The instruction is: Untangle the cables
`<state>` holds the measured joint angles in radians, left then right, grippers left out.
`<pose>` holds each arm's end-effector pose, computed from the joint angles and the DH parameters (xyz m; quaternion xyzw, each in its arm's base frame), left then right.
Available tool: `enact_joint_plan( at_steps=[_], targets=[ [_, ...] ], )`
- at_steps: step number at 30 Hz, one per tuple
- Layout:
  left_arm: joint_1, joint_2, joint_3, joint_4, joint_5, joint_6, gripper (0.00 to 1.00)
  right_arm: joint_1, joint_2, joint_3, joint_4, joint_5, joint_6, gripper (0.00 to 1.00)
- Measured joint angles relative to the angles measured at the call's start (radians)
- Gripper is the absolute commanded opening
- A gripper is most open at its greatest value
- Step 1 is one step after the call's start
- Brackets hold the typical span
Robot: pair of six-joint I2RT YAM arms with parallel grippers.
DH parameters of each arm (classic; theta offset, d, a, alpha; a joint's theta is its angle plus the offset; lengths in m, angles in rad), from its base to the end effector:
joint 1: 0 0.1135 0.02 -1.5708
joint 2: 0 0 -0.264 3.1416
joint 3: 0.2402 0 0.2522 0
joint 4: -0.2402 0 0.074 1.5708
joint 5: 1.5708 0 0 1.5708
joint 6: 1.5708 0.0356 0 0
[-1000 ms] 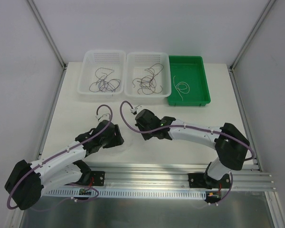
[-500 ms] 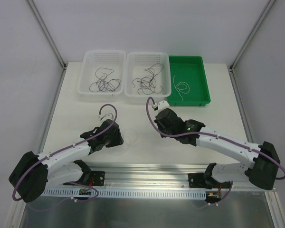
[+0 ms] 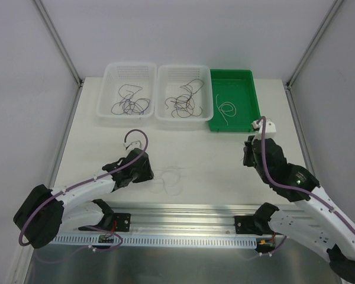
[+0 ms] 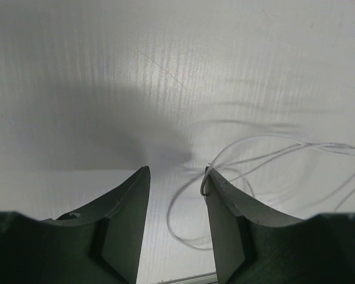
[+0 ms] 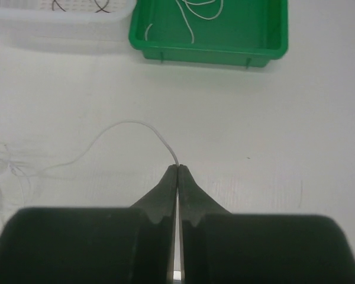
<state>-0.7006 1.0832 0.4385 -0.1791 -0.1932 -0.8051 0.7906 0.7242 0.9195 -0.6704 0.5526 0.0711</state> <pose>0.1590 -0.1251 0.1675 -0.0835 0.9236 -0.1828 0.3264 0.1143 0.0890 0.3471 -0.1561 0.8187 -0.0023 0.5526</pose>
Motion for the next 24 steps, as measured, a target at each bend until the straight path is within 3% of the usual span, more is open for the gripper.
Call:
enact_joint_plan(
  at_steps=[4,8,9,16,24],
  targets=[
    [0.0,0.029,0.0,0.005,-0.006,0.0,0.32,-0.047,-0.068,0.0,-0.063,0.038,0.0,0.01],
    [0.0,0.051,0.0,0.018,-0.028,0.004,0.06,-0.063,-0.12,0.0,-0.111,0.086,0.003,0.01],
    [0.0,0.054,0.0,0.019,-0.031,0.005,0.04,-0.065,-0.133,0.002,-0.121,0.098,0.003,0.01],
    [0.041,-0.002,0.022,0.022,-0.043,0.04,0.0,-0.075,-0.119,0.067,-0.185,0.146,0.0,0.01],
    [0.172,-0.247,0.233,-0.139,-0.121,0.146,0.0,-0.102,-0.047,0.093,-0.201,0.145,0.011,0.01]
  ],
)
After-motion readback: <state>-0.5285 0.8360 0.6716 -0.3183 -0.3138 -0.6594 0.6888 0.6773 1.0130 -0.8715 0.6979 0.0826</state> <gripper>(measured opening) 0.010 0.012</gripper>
